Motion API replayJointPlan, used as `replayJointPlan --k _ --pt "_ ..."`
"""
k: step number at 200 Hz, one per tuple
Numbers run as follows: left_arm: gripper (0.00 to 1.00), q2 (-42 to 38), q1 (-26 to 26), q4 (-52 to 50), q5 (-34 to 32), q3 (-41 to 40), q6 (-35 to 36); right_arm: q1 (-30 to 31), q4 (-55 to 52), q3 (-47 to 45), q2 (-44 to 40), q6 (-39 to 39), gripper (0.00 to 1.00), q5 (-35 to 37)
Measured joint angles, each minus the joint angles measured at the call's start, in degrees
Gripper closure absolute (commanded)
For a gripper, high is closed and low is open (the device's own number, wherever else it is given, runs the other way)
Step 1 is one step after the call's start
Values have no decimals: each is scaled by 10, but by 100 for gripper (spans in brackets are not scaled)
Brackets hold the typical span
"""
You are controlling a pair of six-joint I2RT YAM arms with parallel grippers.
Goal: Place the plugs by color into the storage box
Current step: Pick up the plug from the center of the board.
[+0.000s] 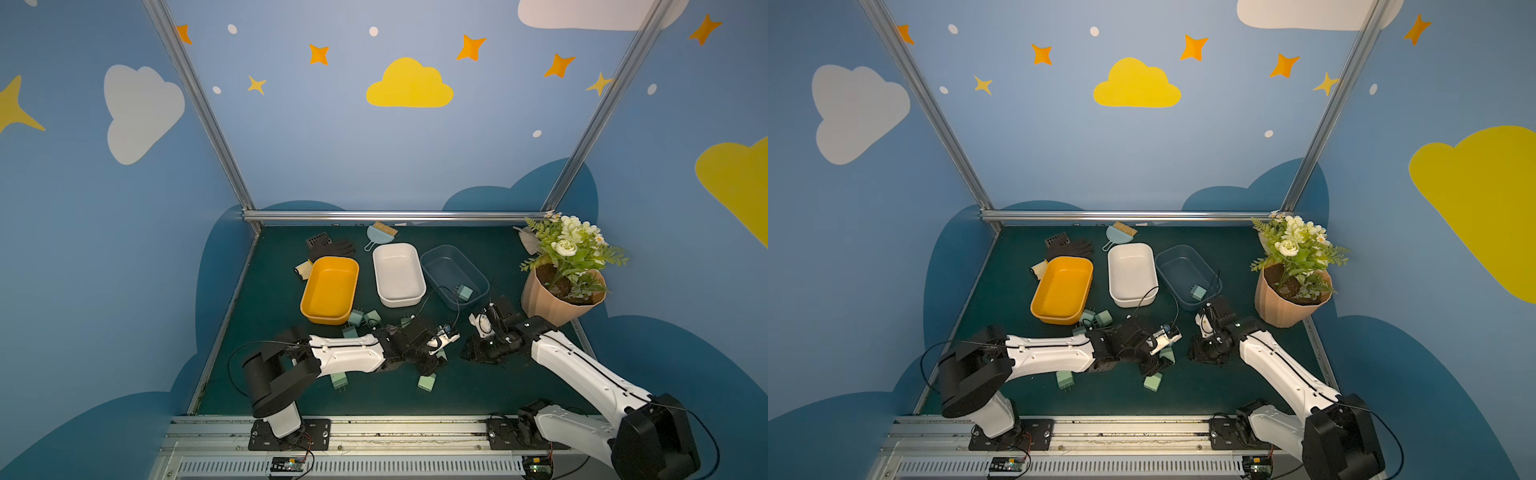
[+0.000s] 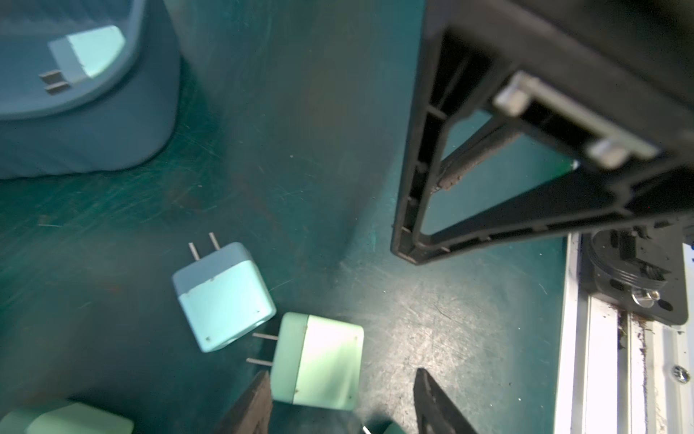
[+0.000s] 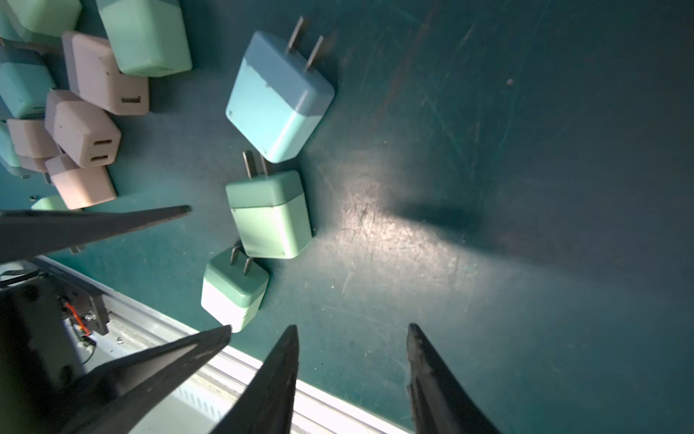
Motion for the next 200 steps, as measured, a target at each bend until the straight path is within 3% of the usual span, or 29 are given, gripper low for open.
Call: replayJointPlan --k 104,180,200 --pt "38 55 1 -56 -45 56 -1 0 51 -28 48 24 51 -18" --pt "38 77 3 -87 -42 72 5 1 70 -26 81 25 51 -27" --pt "42 88 3 -102 -41 82 5 1 73 -26 84 25 51 -28"
